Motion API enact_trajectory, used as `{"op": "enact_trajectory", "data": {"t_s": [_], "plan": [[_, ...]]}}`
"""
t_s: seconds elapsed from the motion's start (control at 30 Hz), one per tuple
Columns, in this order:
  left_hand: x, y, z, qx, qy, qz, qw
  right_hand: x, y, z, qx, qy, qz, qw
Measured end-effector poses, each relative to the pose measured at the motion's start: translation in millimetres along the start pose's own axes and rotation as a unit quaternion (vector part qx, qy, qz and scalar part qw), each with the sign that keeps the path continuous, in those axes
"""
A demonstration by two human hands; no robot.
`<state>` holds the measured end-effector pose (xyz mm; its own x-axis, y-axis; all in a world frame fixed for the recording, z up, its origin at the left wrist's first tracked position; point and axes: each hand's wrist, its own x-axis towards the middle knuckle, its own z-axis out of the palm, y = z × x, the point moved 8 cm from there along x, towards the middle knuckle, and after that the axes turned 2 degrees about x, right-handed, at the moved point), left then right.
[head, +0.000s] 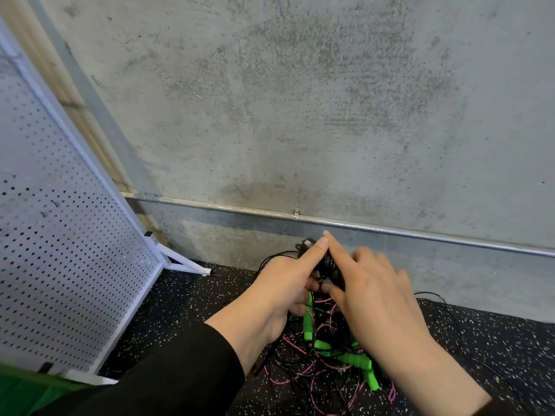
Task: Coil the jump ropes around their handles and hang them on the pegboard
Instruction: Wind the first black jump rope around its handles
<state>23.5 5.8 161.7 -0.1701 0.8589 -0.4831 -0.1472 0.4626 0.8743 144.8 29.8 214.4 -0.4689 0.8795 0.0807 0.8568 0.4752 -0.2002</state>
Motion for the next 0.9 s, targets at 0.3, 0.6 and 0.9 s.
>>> {"op": "enact_trajectory", "data": {"t_s": [0.3, 0.6, 0.9], "plan": [[-6, 33, -5, -0.061, -0.006, 0.083, 0.995, 8, 35, -17, 0.387, -0.034, 0.076, 0.918], [-14, 52, -4, -0.111, -0.038, 0.131, 0.984, -16, 8, 6, 0.791, -0.307, 0.184, 0.496], [-15, 42, 2, 0.016, -0.079, 0.091, 0.993, 14, 28, -7, 0.821, -0.102, 0.124, 0.548]]}}
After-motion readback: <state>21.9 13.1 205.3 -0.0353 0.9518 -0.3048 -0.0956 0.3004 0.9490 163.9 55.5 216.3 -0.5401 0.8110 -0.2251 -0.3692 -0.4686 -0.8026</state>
